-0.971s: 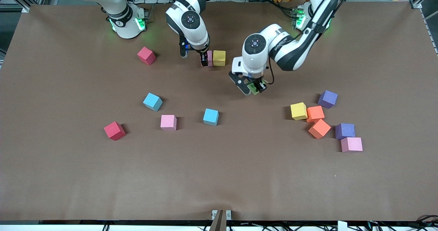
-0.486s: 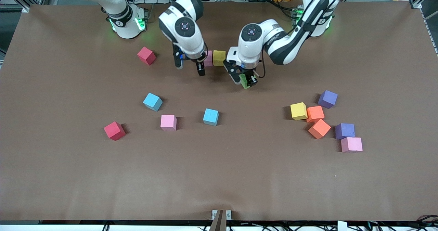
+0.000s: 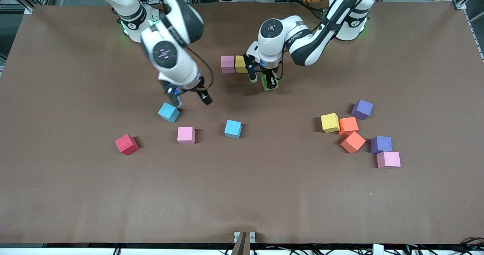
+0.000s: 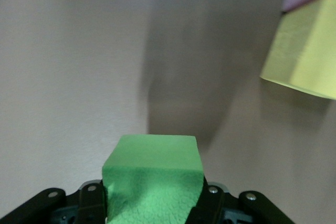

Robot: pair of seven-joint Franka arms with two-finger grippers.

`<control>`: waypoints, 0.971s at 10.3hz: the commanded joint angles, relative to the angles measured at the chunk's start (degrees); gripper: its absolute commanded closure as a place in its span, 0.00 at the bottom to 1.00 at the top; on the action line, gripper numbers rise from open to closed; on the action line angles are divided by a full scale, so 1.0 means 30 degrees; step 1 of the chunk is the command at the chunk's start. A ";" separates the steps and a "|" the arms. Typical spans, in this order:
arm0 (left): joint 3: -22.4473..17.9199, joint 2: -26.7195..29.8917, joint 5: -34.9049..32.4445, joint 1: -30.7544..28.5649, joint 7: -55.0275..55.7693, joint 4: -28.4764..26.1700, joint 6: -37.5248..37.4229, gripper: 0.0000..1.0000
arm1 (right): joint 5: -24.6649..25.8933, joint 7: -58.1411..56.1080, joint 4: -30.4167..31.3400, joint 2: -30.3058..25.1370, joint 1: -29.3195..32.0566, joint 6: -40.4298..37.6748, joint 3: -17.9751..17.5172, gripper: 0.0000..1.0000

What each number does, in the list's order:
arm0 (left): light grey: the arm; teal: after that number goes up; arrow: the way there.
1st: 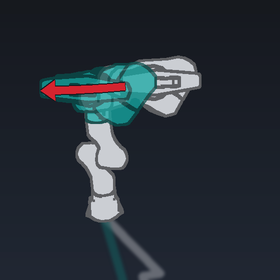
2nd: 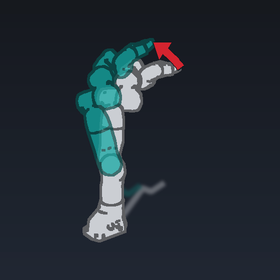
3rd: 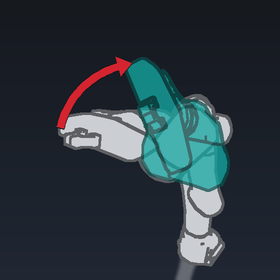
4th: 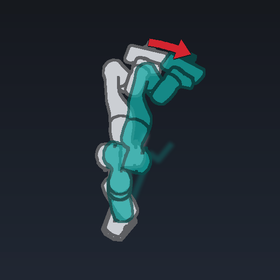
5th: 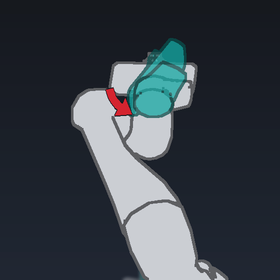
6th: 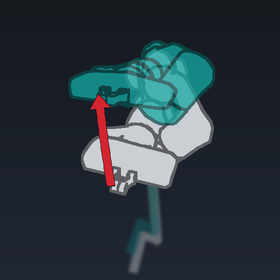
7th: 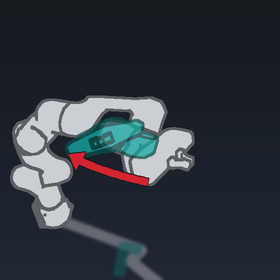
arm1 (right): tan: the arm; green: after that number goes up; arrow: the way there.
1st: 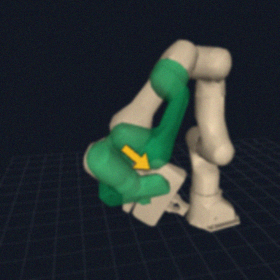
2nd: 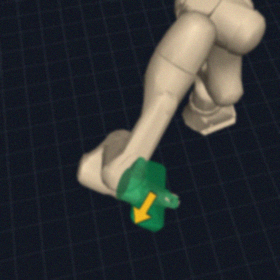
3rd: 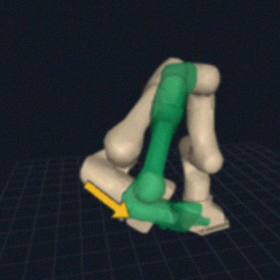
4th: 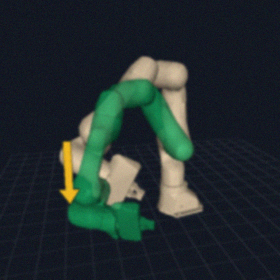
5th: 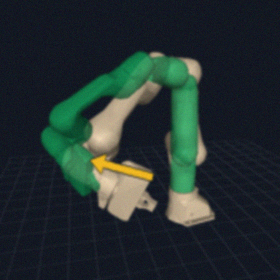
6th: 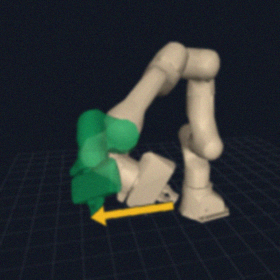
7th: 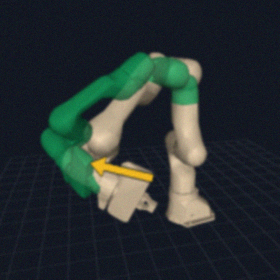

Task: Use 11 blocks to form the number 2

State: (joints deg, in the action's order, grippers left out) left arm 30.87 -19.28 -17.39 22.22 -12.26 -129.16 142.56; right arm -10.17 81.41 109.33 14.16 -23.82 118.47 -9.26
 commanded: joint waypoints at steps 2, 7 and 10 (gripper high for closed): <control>0.0638 -0.0339 -0.0384 -0.0289 -0.1797 -0.0685 0.1460 0.75 | 0.2789 -0.6667 -0.2044 0.1982 0.1491 -0.0380 -0.0253 0.00; 0.0697 -0.1131 -0.1871 0.0004 -0.1890 -0.1067 0.2608 0.75 | 0.5643 -1.3998 -0.3601 0.5062 0.1816 0.0786 -0.0282 0.00; 0.0755 -0.1307 -0.1907 0.0063 -0.1832 -0.1068 0.2608 0.76 | 0.5384 -2.0585 -0.3747 0.5766 0.3508 0.1786 -0.0369 0.00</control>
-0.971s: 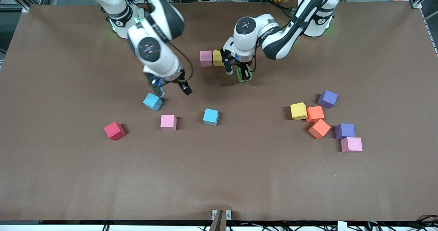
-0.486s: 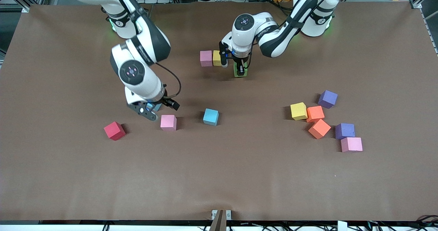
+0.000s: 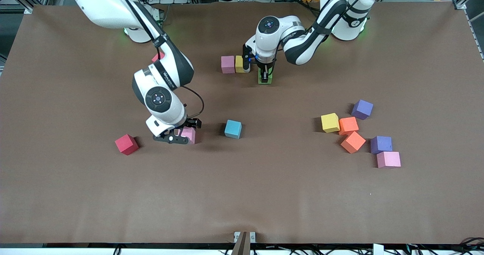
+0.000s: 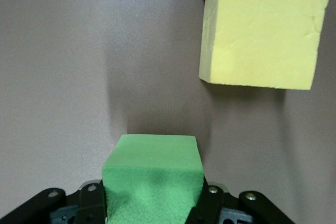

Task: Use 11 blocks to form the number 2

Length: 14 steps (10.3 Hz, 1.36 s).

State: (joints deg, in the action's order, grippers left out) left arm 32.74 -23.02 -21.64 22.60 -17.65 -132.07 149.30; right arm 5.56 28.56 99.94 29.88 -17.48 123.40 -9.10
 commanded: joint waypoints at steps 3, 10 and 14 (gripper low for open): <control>0.0512 -0.0293 -0.0463 0.0085 0.0434 -0.0012 0.0388 0.76 | -0.3559 -0.3222 -0.1844 0.1727 0.1490 0.0293 -0.0393 0.00; 0.1069 -0.0849 -0.0463 0.0466 0.1666 0.0309 0.0388 0.77 | -0.0445 -0.2815 -0.2113 0.2726 0.0934 0.1403 -0.0335 0.00; 0.1040 -0.1231 -0.0463 0.0846 0.2192 0.0662 0.0388 0.77 | -0.0331 -0.1816 -0.2026 0.3166 0.0435 0.1817 -0.0335 0.00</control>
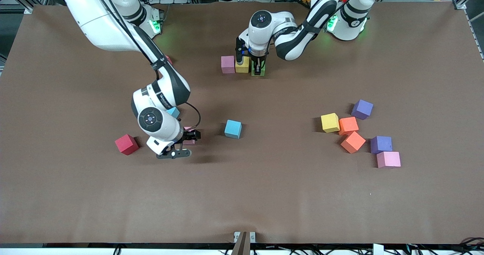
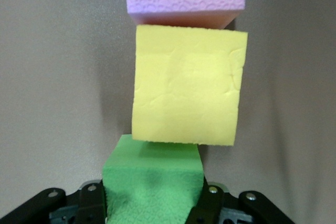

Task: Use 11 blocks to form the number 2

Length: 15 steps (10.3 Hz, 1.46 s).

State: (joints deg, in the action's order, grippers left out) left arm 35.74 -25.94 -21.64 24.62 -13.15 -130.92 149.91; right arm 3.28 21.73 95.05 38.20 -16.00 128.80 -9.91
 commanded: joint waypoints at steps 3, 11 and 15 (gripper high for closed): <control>0.0041 -0.0434 -0.0461 0.0349 0.1012 0.0484 0.0187 0.77 | 0.0459 0.0901 -0.0131 0.0363 -0.0114 -0.0070 -0.0064 0.00; 0.0041 -0.0668 -0.0461 0.0730 0.1217 0.0485 0.0187 0.00 | 0.0957 0.0873 0.0338 0.0305 0.0032 -0.0041 -0.0064 0.85; 0.0041 -0.0289 -0.0491 0.0643 0.1627 0.0222 0.0070 0.00 | 0.0898 0.0902 0.0222 0.0013 -0.0114 -0.0246 -0.0181 1.00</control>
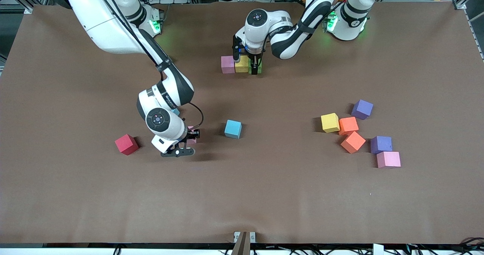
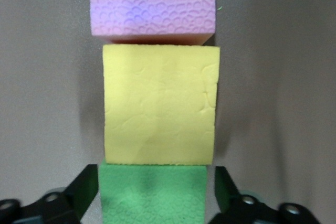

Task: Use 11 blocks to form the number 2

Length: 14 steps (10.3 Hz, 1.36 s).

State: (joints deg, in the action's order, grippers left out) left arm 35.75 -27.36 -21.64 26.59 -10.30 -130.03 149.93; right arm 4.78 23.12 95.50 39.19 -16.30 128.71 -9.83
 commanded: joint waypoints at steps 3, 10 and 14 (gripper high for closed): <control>0.0095 0.0505 -0.0491 -0.0104 0.0677 -0.0104 -0.0055 0.00 | 0.0397 0.1138 -0.0484 -0.0349 -0.0863 -0.0334 -0.0237 1.00; 0.4097 0.1413 -0.0461 -0.4163 0.0825 -0.0338 -0.1720 0.00 | 0.0280 0.2983 0.1414 -0.2982 -0.2094 -0.1741 -0.0296 1.00; 0.8870 0.1443 -0.0461 -0.9756 0.0970 -0.0106 -0.3358 0.00 | 0.0134 0.5824 0.2324 -0.3541 -0.3441 -0.1304 -0.0354 1.00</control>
State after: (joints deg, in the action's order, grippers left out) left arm 56.43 -24.45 -21.65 4.06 -8.78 -130.16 142.81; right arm 4.78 37.08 99.02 31.34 -25.45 123.33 -10.82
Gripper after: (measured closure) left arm 0.000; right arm 0.445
